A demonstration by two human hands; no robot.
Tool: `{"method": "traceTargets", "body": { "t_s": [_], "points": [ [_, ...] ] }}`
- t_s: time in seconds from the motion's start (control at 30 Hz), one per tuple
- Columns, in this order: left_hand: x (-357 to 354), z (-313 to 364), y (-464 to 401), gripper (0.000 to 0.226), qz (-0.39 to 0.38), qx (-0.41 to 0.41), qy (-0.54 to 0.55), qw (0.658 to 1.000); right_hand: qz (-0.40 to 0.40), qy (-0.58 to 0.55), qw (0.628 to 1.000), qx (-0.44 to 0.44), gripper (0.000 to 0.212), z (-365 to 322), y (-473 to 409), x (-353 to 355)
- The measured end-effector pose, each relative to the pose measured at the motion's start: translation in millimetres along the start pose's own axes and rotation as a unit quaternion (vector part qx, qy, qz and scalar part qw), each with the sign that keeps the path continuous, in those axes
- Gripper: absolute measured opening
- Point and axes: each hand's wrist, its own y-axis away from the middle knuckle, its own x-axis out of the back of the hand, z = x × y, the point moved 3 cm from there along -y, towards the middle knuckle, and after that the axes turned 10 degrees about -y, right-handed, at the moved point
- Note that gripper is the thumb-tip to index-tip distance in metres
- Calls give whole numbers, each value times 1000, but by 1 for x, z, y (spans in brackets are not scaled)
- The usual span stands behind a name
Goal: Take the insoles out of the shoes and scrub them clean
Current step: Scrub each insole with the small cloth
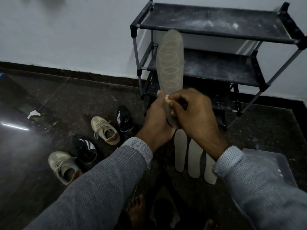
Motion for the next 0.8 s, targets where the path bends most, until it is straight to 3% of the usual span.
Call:
{"method": "traceTargets", "body": {
  "t_s": [0.13,0.33,0.57,0.8],
  "points": [
    [-7,-4,0,56,-14,-8,-9,1000,52,40,998,-5,13,8,-12,12],
    [4,-3,-3,62,-1,-12,-18,1000,-19,-108,991,-75,13,1,3,-5],
    [-8,-5,-1,56,-41,-27,-19,999,51,41,998,3,11,12,-13,16],
    [3,9,-5,88,-73,-35,-9,997,-8,25,999,24,15,10,-11,11]
  ]
}}
